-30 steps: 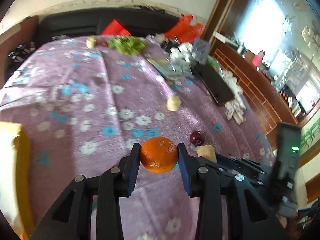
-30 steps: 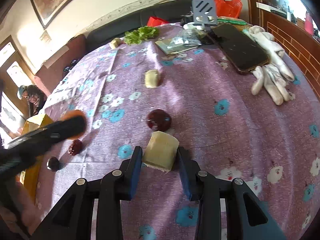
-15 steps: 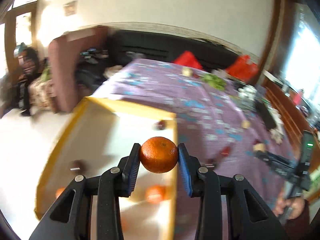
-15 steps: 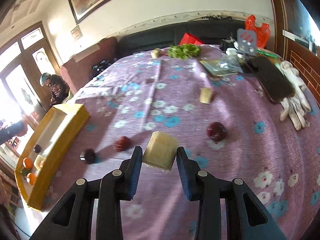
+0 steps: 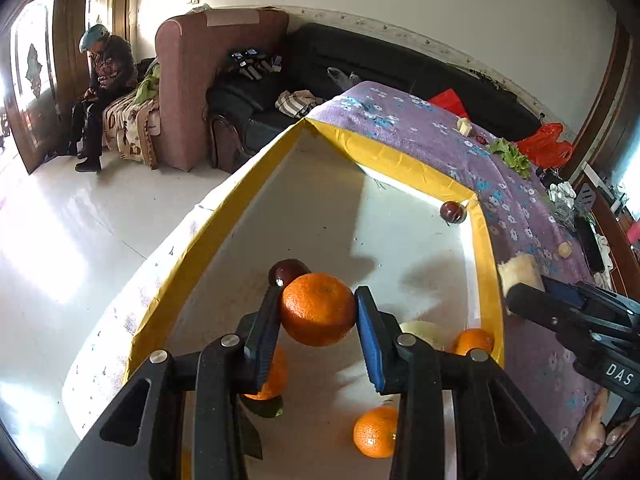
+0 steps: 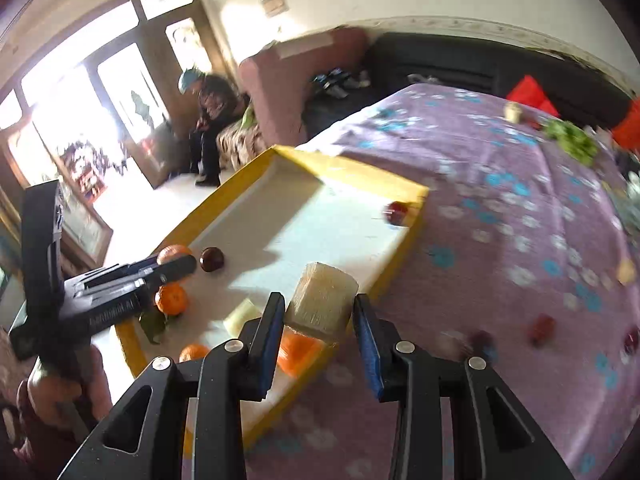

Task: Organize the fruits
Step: 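Carry the orange and yam block into the tray and open both tools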

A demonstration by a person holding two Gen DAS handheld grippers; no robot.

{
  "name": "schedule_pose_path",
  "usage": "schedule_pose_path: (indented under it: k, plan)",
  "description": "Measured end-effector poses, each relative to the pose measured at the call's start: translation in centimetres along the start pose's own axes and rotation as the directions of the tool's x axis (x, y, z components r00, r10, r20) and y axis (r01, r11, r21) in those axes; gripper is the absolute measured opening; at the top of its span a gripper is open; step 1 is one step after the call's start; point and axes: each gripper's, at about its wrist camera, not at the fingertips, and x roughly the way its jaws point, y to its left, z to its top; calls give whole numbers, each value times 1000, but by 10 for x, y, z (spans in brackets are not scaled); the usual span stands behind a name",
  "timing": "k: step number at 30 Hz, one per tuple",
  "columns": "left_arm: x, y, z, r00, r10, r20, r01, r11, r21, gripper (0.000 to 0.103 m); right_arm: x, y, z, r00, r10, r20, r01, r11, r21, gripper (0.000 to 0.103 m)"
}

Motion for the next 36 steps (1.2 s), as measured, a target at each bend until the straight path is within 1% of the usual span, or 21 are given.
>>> schedule_pose_path:
  k: [4,7,10,12,13,14,15,16,17,19,22,25,28,29,30,31,32,33,34,36]
  plan:
    - [4,1,-4,1000,27,-7,-27,1000,5,36,35,18,9,998,-21,-65,18,999,-35,39]
    - [6,3,-6,998,62,-3,-62,998,12,36,56,25,11,994,-39,-102,34,998,-51,39]
    - [3,4,-7,997,79,0,-79,997,7,37,71,27,10,989,-48,-137,41,998,-57,39]
    - [-1,5,-7,995,99,8,-99,995,-2,38,78,28,8,987,-49,-153,41,997,-58,39]
    - [-5,5,-8,995,100,19,-100,995,-6,42,80,28,6,987,-50,-154,42,997,-58,40]
    - [-11,3,-8,994,100,35,-99,995,-9,51,79,28,6,987,-52,-149,44,997,-57,40]
    - [-16,2,-8,993,103,53,-102,995,-11,55,77,28,6,989,-54,-140,47,997,-59,40]
    - [-23,-1,-8,990,114,79,-114,993,-12,62,75,29,6,990,-55,-133,47,997,-63,41]
    - [-28,-3,-7,986,129,102,-128,992,-10,65,69,29,5,991,-51,-120,44,997,-62,43]
    - [-36,-9,-6,977,158,141,-160,987,1,70,59,30,6,994,-43,-96,38,998,-56,51]
    - [-47,-12,-6,973,150,174,-153,988,4,71,39,29,4,998,-43,-51,40,998,-57,54]
    - [-63,-3,0,970,152,189,-150,988,-28,71,19,26,0,999,-43,-9,42,998,-56,55]
    - [-97,24,10,953,197,230,-170,977,-130,72,0,27,7,1000,-13,23,13,999,-41,55]
    - [-112,35,11,943,223,247,-181,967,-182,77,-9,29,13,999,4,38,-3,999,-35,55]
    - [-129,47,8,927,256,274,-194,953,-232,79,-15,32,17,998,26,51,-24,999,-29,58]
    - [-139,53,6,914,279,295,-205,945,-256,82,-22,36,19,996,55,65,-54,998,-25,66]
    - [-145,55,3,906,295,303,-221,941,-257,84,-29,42,19,992,98,83,-96,995,-27,71]
    - [-147,56,1,902,312,299,-243,938,-248,84,-31,48,17,988,125,94,-122,992,-34,78]
    - [-146,55,-1,902,320,291,-256,937,-236,84,-32,54,14,984,146,98,-142,989,-44,79]
    - [-141,49,-6,908,305,288,-252,945,-208,84,-22,67,5,984,164,70,-159,985,-71,79]
